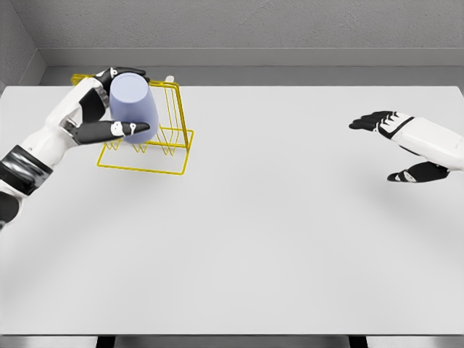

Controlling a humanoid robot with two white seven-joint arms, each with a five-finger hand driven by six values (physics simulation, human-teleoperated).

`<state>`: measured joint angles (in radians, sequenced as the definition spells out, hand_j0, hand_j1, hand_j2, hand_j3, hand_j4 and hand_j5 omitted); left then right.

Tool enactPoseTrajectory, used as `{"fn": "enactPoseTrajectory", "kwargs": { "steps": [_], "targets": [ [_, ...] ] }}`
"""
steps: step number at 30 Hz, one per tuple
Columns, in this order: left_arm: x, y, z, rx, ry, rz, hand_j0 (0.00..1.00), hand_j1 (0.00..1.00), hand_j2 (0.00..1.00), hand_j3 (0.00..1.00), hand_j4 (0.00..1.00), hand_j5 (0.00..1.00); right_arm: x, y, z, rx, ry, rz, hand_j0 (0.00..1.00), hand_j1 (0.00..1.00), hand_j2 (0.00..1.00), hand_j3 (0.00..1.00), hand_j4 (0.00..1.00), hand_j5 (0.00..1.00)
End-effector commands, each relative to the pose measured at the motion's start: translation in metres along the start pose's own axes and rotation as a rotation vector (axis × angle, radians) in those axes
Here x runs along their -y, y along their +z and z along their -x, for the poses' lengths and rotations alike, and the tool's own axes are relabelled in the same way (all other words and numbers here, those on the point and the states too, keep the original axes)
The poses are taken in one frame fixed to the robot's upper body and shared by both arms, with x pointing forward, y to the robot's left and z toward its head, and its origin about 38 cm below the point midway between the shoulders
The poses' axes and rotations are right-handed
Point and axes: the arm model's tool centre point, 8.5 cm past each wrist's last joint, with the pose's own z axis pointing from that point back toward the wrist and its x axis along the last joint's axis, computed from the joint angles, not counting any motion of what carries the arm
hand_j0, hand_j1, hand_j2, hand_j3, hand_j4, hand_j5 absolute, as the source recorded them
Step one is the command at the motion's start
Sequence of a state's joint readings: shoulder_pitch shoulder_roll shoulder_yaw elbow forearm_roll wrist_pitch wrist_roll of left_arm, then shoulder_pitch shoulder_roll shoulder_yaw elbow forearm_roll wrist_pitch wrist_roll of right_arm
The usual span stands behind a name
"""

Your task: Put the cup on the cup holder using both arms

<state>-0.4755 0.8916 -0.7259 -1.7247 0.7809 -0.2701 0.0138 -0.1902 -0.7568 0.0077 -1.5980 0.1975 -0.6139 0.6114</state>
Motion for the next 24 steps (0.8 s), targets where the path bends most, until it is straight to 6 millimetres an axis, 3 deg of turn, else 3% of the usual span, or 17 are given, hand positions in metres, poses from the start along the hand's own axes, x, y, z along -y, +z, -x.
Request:
{"fn": "enactPoseTrajectory", "kwargs": {
  "steps": [1, 9, 13, 24],
  "targets": [
    [0.0019, -0.0015, 0.0008, 0.001, 0.008, 0.0, 0.71, 0.71, 0.71, 0.71, 0.71, 0.71, 0.0007, 0.0002, 0.0, 0.001, -0.006, 0.004, 1.0, 1.0, 1.0, 1.0, 1.0, 1.0],
    [0.0023, -0.0069, 0.0035, 0.004, 0.015, -0.006, 0.73, 0.73, 0.73, 0.73, 0.73, 0.73, 0.0, 0.0007, 0.0012, -0.003, -0.009, 0.004, 1.0, 1.0, 1.0, 1.0, 1.0, 1.0],
    [0.0003, -0.0084, 0.0016, 0.006, 0.001, -0.005, 1.0, 1.0, 1.0, 1.0, 1.0, 1.0, -0.0002, 0.0008, 0.0016, -0.004, -0.01, 0.003, 1.0, 1.0, 1.0, 1.0, 1.0, 1.0],
    [-0.0023, -0.0109, -0.001, 0.011, -0.008, -0.007, 1.0, 1.0, 1.0, 1.0, 1.0, 1.0, -0.0004, 0.001, 0.002, -0.005, -0.011, 0.003, 1.0, 1.0, 1.0, 1.0, 1.0, 1.0]
  ]
}}
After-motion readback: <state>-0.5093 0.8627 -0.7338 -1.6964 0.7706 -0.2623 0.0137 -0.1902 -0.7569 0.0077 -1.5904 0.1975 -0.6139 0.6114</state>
